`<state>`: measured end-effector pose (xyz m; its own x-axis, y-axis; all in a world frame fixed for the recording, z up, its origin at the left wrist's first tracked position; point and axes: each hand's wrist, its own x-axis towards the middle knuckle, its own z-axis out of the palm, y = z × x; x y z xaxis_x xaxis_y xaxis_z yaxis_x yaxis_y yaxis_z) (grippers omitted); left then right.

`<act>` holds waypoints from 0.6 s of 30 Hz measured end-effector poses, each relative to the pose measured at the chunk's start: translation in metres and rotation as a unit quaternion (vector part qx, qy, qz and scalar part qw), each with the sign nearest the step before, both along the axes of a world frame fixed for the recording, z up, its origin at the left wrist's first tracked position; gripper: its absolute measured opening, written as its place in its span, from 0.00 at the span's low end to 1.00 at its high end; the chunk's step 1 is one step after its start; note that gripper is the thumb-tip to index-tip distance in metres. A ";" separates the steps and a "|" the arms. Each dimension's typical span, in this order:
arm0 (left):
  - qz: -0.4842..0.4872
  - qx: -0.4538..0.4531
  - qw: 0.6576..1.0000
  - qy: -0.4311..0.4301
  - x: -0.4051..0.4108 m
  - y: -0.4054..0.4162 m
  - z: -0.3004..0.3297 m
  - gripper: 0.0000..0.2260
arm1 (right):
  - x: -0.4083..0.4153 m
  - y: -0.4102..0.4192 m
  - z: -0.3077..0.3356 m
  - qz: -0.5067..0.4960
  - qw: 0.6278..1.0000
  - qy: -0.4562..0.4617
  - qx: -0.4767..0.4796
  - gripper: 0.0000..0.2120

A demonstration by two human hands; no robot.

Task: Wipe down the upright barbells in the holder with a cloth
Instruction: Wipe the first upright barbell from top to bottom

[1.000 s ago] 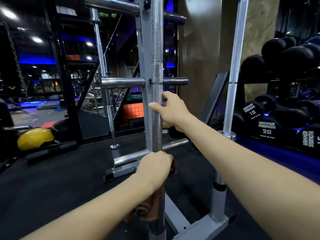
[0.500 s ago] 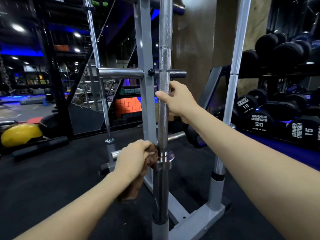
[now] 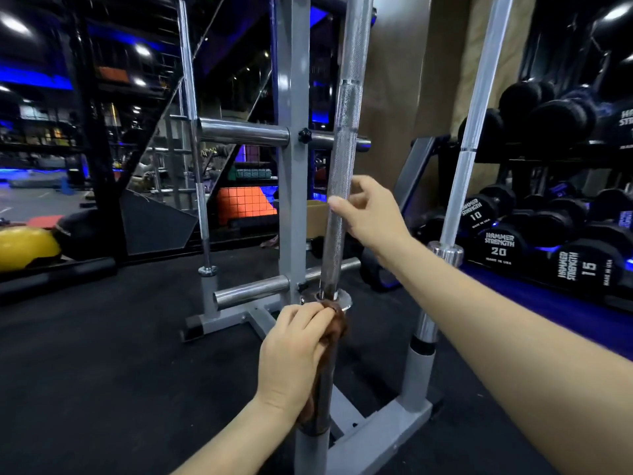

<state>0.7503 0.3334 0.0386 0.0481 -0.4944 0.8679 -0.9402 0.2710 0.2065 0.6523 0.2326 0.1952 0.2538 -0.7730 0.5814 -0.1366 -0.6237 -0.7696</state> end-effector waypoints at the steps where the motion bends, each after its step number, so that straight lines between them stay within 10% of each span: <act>1: 0.008 -0.027 1.000 0.007 0.002 -0.002 -0.005 0.18 | -0.003 0.001 -0.012 -0.002 1.000 0.013 0.011 0.17; 18: -0.046 -0.013 0.924 0.379 0.003 -0.008 0.000 0.09 | -0.011 0.005 -0.094 0.055 0.993 0.011 0.108 0.06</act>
<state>0.7530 0.3254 0.0390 0.6056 -0.5059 0.6142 -0.5012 0.3571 0.7882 0.6414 0.2375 0.1015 0.3545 -0.8457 0.3988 -0.0953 -0.4570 -0.8843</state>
